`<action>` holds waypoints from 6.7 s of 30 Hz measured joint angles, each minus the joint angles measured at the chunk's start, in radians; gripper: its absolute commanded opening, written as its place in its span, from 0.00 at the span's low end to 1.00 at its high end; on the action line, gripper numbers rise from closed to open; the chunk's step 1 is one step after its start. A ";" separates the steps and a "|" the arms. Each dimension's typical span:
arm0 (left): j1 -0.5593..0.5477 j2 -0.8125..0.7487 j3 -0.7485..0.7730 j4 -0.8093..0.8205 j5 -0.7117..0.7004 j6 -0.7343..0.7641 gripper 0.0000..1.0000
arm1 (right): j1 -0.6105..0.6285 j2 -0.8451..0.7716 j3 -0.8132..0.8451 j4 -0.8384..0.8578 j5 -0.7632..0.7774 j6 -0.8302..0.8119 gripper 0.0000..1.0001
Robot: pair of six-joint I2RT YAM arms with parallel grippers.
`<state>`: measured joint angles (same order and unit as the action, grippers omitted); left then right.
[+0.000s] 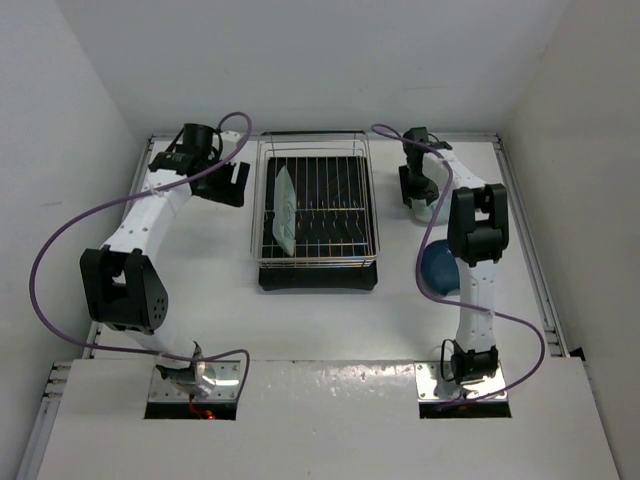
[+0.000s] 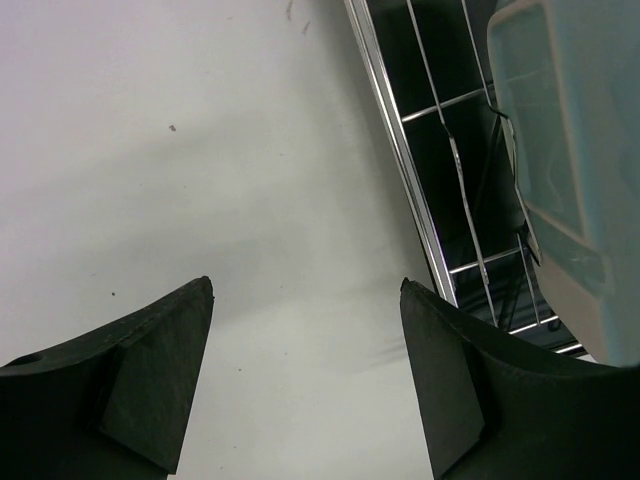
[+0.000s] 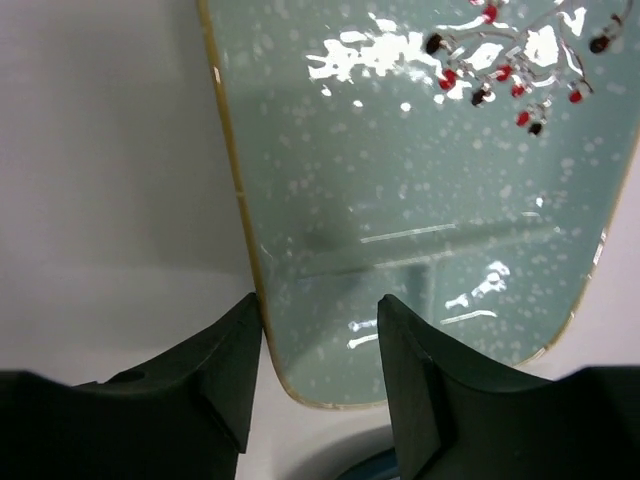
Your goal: Load the plates into the dish rack
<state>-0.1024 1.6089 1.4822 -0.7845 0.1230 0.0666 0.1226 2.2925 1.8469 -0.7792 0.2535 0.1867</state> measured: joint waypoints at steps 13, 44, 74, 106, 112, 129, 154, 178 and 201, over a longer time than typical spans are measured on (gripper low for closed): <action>0.027 0.034 0.000 -0.001 0.012 0.000 0.80 | 0.057 0.049 -0.007 0.041 0.092 -0.051 0.13; 0.058 0.035 0.000 -0.001 0.057 0.000 0.80 | 0.084 -0.184 -0.276 0.032 0.065 -0.004 0.50; 0.087 0.021 0.000 -0.015 0.077 0.000 0.80 | -0.042 -0.383 -0.398 0.192 -0.126 0.084 0.00; 0.098 -0.032 0.000 -0.016 0.117 0.000 0.80 | 0.053 -0.962 -0.570 0.591 -0.541 0.564 0.00; 0.098 -0.057 -0.002 -0.016 0.117 0.000 0.81 | 0.344 -0.948 -0.663 0.731 -0.489 0.688 0.00; 0.137 -0.098 -0.035 -0.016 0.132 0.000 0.81 | 0.561 -0.824 -0.727 0.897 -0.095 0.839 0.00; 0.137 -0.104 -0.047 -0.015 0.161 0.000 0.81 | 0.652 -0.787 -0.772 0.941 0.185 1.052 0.00; 0.137 -0.112 -0.059 -0.015 0.181 0.000 0.81 | 0.695 -0.689 -0.695 0.989 0.327 1.119 0.00; 0.138 -0.121 -0.066 -0.015 0.181 0.000 0.81 | 0.718 -0.632 -0.689 1.018 0.383 1.141 0.00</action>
<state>0.0360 1.4879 1.4162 -0.7994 0.3042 0.0662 0.8402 1.6608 1.1580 0.2390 0.6365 1.3273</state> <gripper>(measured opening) 0.810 0.042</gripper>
